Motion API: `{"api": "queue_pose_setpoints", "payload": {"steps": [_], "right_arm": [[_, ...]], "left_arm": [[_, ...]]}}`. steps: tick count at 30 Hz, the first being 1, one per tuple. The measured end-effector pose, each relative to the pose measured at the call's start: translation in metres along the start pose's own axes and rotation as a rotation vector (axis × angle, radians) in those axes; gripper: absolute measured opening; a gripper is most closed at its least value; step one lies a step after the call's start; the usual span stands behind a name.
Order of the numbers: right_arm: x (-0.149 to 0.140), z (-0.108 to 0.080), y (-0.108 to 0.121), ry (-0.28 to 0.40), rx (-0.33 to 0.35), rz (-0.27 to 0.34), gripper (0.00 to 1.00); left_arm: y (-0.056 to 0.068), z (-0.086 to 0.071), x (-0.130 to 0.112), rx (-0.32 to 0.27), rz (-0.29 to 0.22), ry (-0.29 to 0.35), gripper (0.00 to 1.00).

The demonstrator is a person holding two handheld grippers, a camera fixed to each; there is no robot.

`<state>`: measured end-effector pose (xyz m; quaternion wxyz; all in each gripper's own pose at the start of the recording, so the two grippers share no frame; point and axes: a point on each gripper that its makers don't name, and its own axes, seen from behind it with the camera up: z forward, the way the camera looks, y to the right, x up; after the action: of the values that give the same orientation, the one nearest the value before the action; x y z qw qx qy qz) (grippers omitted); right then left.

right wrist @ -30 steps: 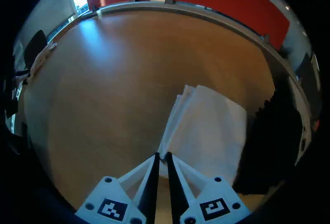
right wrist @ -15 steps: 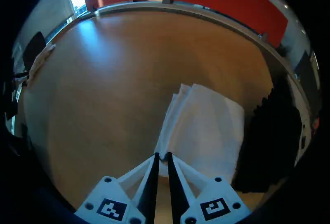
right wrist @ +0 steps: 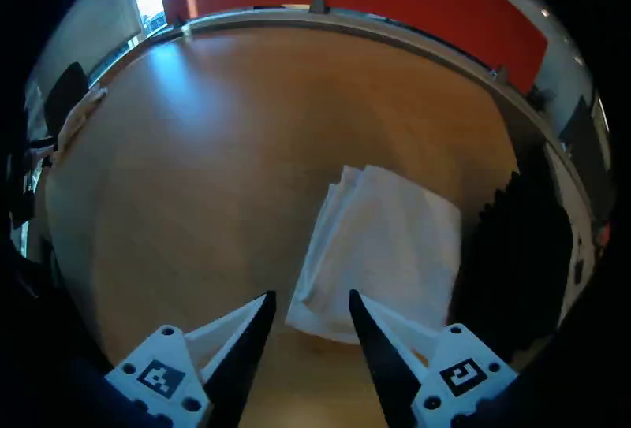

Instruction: Fold towel

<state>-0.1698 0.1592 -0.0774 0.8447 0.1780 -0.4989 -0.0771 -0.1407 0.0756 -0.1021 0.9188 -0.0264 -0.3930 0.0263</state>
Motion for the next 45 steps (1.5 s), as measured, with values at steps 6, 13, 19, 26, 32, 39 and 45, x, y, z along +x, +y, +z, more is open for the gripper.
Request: {"api": "queue_pose_setpoints", "payload": {"steps": [6,13,19,26,32,39,45], "right_arm": [[0.0,-0.001,0.001,0.007,-0.009,0.01,0.84],[0.006,-0.004,0.005,0.036,-0.035,0.035,0.99],[0.019,-0.01,0.013,0.094,-0.065,0.08,1.0],[0.034,-0.021,0.022,0.176,-0.106,0.138,1.0],[0.048,-0.031,0.03,0.262,-0.147,0.196,1.0],[0.069,-0.047,0.037,0.385,-0.184,0.236,0.99],[0.09,-0.064,0.047,0.494,-0.232,0.263,0.99]], "left_arm": [[0.0,0.0,0.0,-0.003,0.003,0.001,0.88],[-0.001,0.0,0.002,-0.004,0.003,0.007,0.88],[-0.001,0.001,0.006,-0.005,0.0,0.014,0.88],[-0.004,0.0,0.013,-0.009,-0.005,0.028,0.88],[-0.005,0.0,0.019,-0.01,-0.003,0.038,0.88],[-0.007,-0.001,0.024,-0.008,0.001,0.049,0.88],[-0.009,0.0,0.029,-0.004,-0.001,0.061,0.88]]}}
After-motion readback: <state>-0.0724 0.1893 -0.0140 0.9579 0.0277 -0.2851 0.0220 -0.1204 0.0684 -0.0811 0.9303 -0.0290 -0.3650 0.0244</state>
